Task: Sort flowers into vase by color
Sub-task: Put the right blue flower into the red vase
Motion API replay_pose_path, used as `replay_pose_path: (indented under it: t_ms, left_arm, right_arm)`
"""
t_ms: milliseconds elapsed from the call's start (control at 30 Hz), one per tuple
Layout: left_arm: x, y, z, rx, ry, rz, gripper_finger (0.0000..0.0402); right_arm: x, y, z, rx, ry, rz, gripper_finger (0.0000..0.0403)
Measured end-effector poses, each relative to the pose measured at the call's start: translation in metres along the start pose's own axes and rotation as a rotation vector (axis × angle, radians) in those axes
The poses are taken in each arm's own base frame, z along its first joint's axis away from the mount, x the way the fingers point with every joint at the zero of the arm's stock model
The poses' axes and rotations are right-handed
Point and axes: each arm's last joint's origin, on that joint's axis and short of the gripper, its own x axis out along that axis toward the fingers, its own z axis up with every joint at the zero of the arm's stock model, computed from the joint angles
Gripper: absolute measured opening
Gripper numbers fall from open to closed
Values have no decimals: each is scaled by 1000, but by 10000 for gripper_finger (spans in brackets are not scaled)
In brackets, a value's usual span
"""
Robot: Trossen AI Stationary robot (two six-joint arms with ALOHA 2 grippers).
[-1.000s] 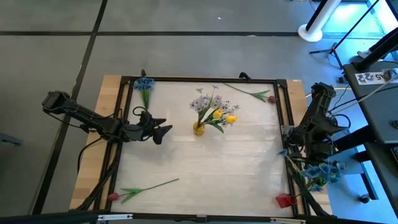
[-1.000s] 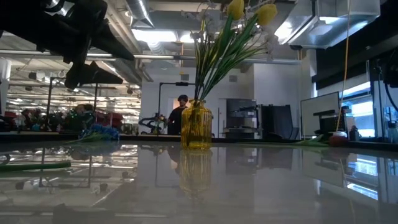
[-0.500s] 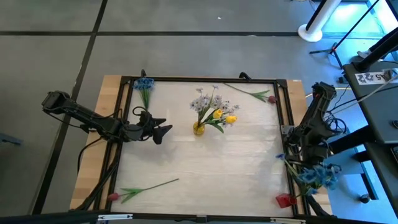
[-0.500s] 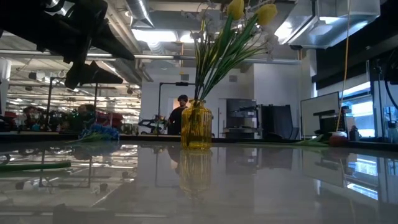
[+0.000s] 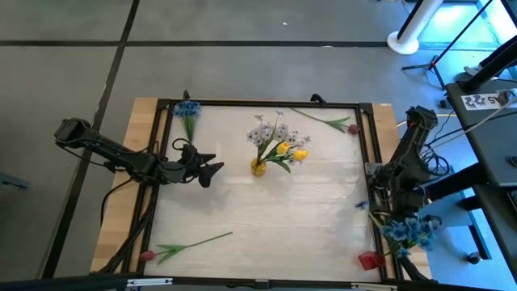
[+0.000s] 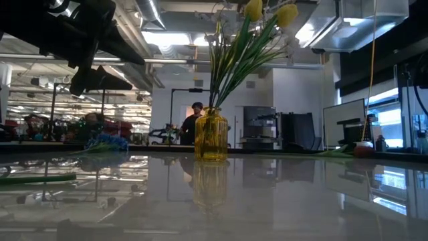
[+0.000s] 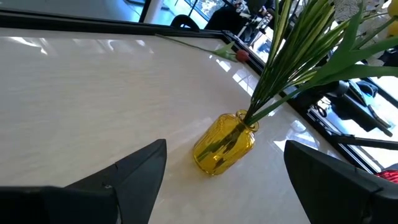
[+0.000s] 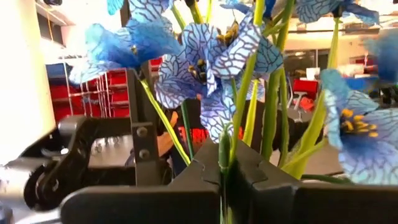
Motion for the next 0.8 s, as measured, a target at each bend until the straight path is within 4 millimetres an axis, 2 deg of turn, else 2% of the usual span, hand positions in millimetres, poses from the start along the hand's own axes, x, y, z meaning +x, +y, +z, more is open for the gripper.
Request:
replay_pose_path:
  t_ms: [167, 333, 500, 633, 800]
  left_arm:
    - [0, 0, 0, 0, 0, 0, 318]
    - [0, -1, 0, -5, 3, -8, 318]
    - [0, -2, 0, 3, 21, -39, 318]
    - [0, -5, 2, 35, 5, -64, 318]
    - [0, -8, 5, 32, -18, -90, 318]
  right_arm:
    - [4, -1, -8, 6, 73, 31, 4]
    - [0, -3, -33, -70, 147, 67, 4]
    - [-4, -6, -46, -137, 152, -37, 5]
    - [-5, -10, -46, -240, 156, -153, 5]
    - [-6, -16, -48, -258, 188, -350, 7]
